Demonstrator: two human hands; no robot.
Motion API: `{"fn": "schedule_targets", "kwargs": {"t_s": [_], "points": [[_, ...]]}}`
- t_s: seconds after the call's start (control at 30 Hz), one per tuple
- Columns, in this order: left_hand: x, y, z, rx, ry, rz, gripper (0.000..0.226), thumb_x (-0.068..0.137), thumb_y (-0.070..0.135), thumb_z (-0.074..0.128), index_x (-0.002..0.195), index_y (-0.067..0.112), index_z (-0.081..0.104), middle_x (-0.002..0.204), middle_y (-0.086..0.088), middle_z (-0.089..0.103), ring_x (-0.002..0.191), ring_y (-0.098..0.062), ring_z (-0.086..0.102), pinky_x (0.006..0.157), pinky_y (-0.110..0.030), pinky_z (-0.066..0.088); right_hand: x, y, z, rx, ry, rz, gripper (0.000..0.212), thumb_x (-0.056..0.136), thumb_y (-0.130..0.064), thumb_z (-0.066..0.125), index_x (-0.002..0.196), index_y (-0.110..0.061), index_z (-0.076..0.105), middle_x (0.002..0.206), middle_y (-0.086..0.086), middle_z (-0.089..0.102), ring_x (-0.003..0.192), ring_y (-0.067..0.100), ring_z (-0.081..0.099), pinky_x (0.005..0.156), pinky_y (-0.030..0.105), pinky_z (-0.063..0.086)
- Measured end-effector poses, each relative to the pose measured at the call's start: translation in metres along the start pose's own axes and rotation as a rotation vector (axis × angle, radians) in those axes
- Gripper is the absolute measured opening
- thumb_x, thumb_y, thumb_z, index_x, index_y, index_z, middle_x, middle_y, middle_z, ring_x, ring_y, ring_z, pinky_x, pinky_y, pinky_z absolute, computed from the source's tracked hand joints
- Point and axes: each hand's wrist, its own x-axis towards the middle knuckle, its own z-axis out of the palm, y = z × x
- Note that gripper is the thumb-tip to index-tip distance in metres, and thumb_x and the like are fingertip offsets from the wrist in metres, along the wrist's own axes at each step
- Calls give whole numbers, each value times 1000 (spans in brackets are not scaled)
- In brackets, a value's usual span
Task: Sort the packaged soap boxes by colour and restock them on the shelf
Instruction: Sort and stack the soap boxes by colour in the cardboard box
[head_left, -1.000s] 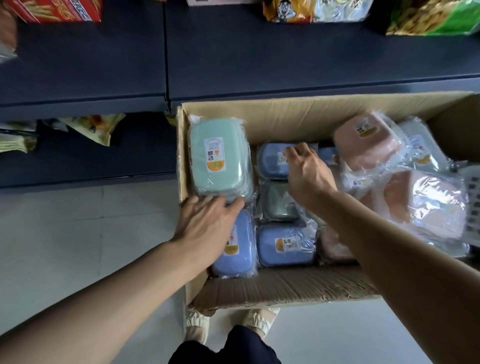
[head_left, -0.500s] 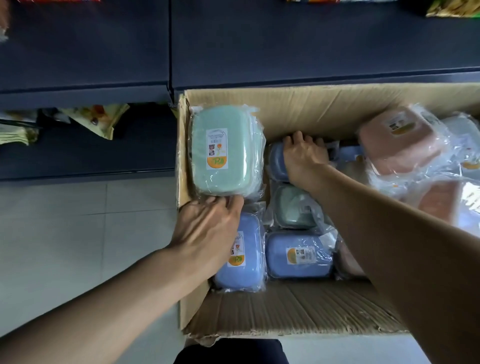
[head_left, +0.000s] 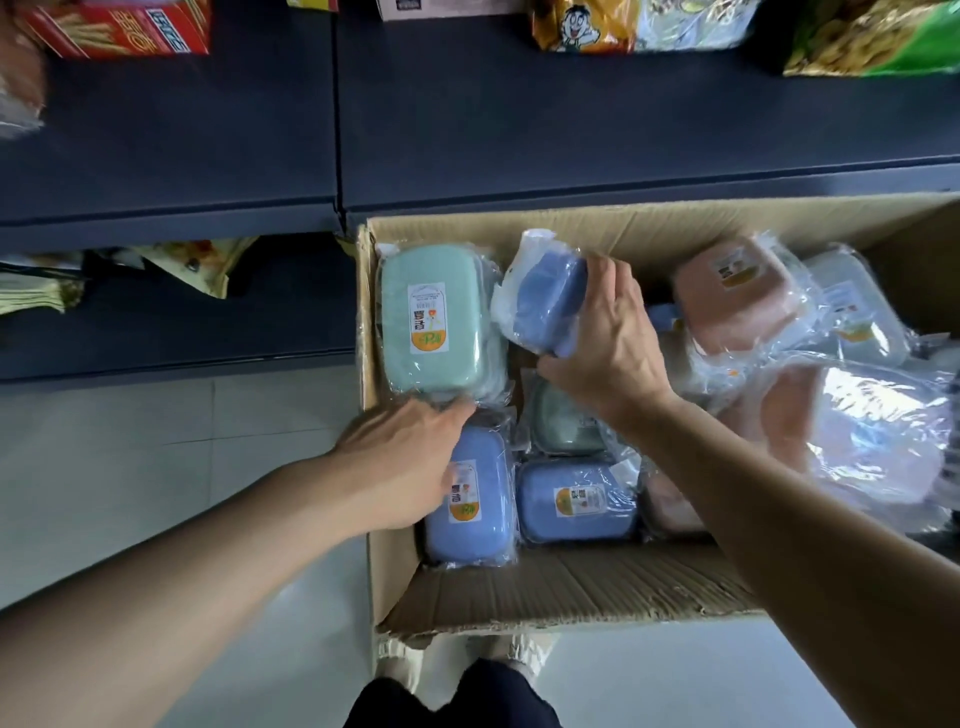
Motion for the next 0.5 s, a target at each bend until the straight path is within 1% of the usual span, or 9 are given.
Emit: {"fn": "schedule_targets", "kwargs": {"t_s": [0.07, 0.17, 0.23, 0.37, 0.43, 0.5], "points": [[-6, -2, -1, 49, 0, 12, 49, 92, 19, 54, 138, 24, 35, 127, -3, 54, 114, -26, 56, 92, -39, 50, -11, -14, -14, -9, 21, 43, 83, 63, -23, 76, 134, -4, 36, 121, 15, 44, 113, 31, 42, 97, 35, 35], [-12, -5, -8, 149, 51, 53, 43, 91, 14, 54, 131, 21, 43, 122, -3, 56, 115, -26, 55, 89, -37, 50, -33, -27, -36, -133, -15, 145, 84, 68, -34, 73, 137, -8, 33, 121, 16, 43, 112, 33, 40, 94, 36, 33], [-13, -9, -12, 237, 75, 99, 40, 88, 11, 56, 126, 19, 46, 118, -2, 57, 116, -23, 51, 90, -35, 45, -51, -35, -48, -210, -85, 252, 85, 70, -46, 71, 137, -11, 33, 124, 15, 41, 115, 34, 40, 94, 38, 33], [-14, -18, -20, 428, 110, 231, 41, 84, 13, 56, 123, 22, 47, 115, 5, 54, 120, -19, 38, 97, -37, 27, -90, -55, -49, -260, -314, 436, 92, 68, -67, 65, 135, -13, 33, 131, 13, 40, 121, 31, 40, 98, 39, 36], [-14, -23, -21, 446, 147, 257, 45, 83, 9, 53, 125, 22, 46, 117, 4, 51, 123, -21, 35, 101, -41, 23, -101, -68, -37, -226, -400, 483, 94, 67, -70, 64, 134, -12, 34, 132, 13, 41, 123, 30, 40, 99, 39, 36], [-15, -26, -20, 461, 167, 277, 49, 84, 8, 51, 130, 20, 43, 123, 2, 47, 125, -22, 33, 102, -42, 22, -101, -81, -19, -122, -423, 538, 94, 67, -71, 63, 134, -11, 34, 132, 12, 41, 124, 30, 39, 101, 38, 35]]}}
